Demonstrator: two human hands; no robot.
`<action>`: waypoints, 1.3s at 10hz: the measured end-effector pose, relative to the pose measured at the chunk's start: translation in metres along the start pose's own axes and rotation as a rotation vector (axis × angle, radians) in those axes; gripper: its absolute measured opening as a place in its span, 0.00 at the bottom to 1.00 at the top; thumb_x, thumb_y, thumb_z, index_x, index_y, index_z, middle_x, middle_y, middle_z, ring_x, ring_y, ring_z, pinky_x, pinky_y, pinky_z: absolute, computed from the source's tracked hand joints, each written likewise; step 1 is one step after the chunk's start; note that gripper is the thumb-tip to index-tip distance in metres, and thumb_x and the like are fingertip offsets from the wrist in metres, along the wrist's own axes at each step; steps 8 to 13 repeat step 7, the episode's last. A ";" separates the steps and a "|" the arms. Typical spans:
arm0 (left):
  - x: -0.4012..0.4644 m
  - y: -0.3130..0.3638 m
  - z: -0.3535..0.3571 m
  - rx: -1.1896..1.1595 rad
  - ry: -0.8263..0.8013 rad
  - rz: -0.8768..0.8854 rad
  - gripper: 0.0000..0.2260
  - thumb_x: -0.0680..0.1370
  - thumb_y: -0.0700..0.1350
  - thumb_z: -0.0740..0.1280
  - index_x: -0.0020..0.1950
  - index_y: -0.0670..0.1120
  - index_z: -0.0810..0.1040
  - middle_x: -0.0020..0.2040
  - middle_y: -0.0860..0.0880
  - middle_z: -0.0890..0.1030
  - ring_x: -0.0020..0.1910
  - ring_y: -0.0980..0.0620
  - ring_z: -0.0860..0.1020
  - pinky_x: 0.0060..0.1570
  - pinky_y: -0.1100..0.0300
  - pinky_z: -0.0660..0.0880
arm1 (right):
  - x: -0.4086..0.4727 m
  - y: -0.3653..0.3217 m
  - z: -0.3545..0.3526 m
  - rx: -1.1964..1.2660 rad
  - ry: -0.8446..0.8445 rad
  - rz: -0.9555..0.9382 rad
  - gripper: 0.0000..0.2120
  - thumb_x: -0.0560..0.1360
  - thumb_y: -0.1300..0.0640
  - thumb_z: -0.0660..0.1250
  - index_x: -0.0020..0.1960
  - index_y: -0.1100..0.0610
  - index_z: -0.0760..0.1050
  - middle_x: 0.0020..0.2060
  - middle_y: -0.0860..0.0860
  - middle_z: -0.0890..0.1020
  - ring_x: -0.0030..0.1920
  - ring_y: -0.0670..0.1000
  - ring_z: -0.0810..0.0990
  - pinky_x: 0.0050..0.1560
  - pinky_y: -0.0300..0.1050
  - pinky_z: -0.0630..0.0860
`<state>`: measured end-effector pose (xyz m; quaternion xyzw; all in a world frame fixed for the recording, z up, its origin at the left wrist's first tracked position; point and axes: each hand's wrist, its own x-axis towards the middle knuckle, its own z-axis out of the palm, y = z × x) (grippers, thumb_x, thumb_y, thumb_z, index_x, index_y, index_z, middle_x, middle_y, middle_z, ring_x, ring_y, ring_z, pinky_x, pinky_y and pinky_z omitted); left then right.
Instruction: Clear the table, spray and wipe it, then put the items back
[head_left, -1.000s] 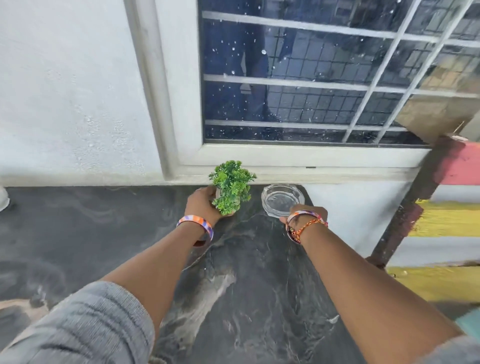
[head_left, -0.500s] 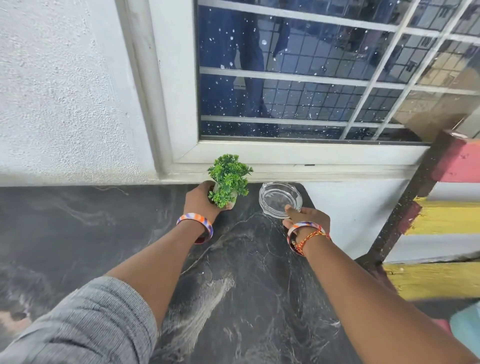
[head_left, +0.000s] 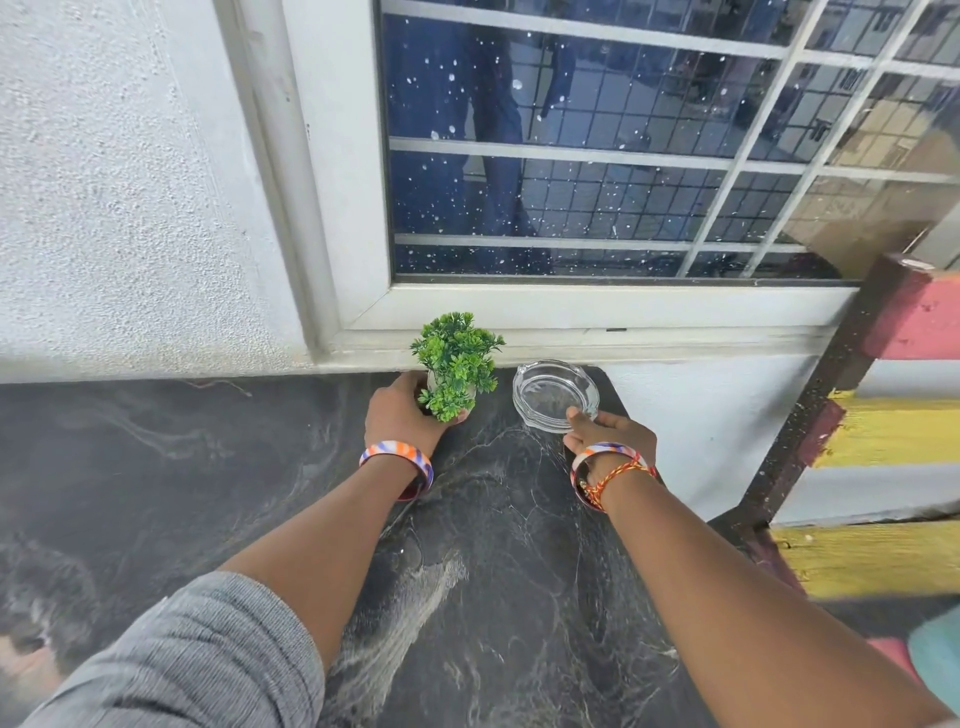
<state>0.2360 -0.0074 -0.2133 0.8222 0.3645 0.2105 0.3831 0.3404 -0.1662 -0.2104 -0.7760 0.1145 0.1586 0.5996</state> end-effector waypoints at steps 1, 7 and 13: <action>0.003 -0.004 0.003 0.003 0.005 -0.005 0.26 0.65 0.50 0.77 0.60 0.44 0.77 0.54 0.45 0.83 0.56 0.45 0.79 0.51 0.62 0.72 | 0.002 0.000 0.002 0.033 0.000 0.012 0.21 0.69 0.53 0.74 0.58 0.63 0.77 0.50 0.61 0.84 0.47 0.57 0.84 0.55 0.55 0.79; -0.050 -0.022 -0.068 0.213 -0.084 0.010 0.10 0.75 0.43 0.64 0.55 0.45 0.79 0.58 0.44 0.80 0.57 0.43 0.77 0.59 0.52 0.75 | -0.084 0.013 0.001 -0.550 -0.110 -0.264 0.09 0.73 0.61 0.68 0.52 0.58 0.81 0.56 0.55 0.82 0.57 0.56 0.79 0.60 0.42 0.73; -0.050 -0.022 -0.068 0.213 -0.084 0.010 0.10 0.75 0.43 0.64 0.55 0.45 0.79 0.58 0.44 0.80 0.57 0.43 0.77 0.59 0.52 0.75 | -0.084 0.013 0.001 -0.550 -0.110 -0.264 0.09 0.73 0.61 0.68 0.52 0.58 0.81 0.56 0.55 0.82 0.57 0.56 0.79 0.60 0.42 0.73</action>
